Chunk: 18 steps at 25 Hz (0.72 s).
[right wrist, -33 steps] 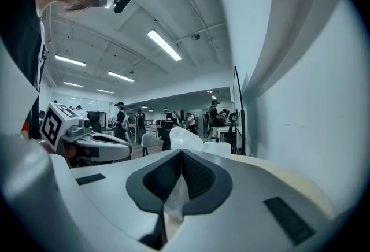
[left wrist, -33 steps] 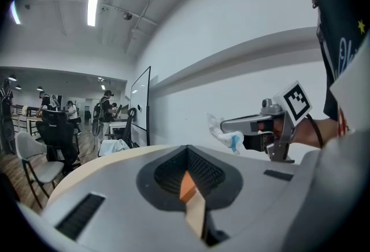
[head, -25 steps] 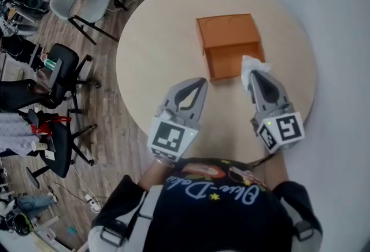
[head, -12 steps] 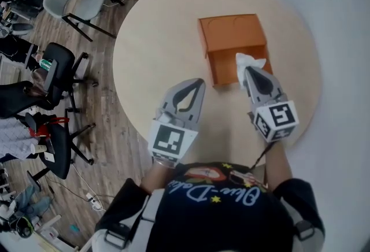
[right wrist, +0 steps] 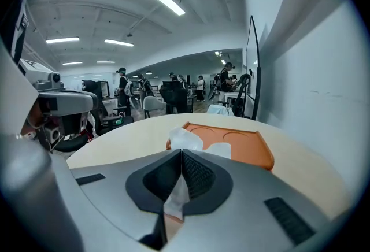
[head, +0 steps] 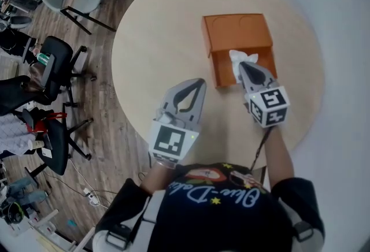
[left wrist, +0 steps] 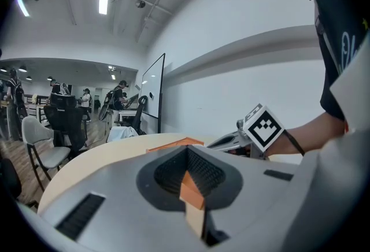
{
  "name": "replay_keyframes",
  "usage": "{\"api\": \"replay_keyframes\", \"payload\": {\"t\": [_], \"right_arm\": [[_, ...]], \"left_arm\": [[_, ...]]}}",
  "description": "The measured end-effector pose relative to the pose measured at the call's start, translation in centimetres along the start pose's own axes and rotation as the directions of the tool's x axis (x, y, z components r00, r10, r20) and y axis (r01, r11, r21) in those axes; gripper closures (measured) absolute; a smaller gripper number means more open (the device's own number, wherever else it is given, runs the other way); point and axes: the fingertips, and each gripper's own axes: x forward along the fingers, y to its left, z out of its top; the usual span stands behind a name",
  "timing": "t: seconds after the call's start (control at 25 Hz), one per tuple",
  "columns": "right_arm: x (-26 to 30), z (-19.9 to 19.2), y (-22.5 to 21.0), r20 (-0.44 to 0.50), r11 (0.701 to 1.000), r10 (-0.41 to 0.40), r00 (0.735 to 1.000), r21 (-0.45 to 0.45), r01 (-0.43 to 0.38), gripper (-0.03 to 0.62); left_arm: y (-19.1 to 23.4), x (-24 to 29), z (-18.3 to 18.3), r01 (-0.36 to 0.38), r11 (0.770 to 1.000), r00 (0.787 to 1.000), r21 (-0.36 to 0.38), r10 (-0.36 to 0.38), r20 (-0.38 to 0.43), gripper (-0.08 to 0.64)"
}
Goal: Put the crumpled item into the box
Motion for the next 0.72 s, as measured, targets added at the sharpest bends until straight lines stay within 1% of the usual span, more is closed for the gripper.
{"api": "replay_keyframes", "payload": {"t": [0.2,0.4,0.72], "right_arm": [[1.6,-2.1,-0.2,-0.097,0.999,0.027,0.995,-0.027,-0.030,0.592],[2.8,-3.1,-0.7,-0.146,0.998,0.040,0.988,-0.042,-0.047,0.592],[4.2,-4.4,-1.2,-0.223,0.992,0.012,0.975,-0.118,-0.039,0.592]], "left_arm": [[0.4,0.1,-0.3,-0.009,1.000,1.000,-0.004,0.009,-0.004,0.568],[0.7,0.1,-0.4,-0.016,1.000,1.000,-0.002,0.016,-0.001,0.568],[1.0,-0.3,-0.5,-0.024,1.000,1.000,-0.007,0.024,-0.003,0.568]]}}
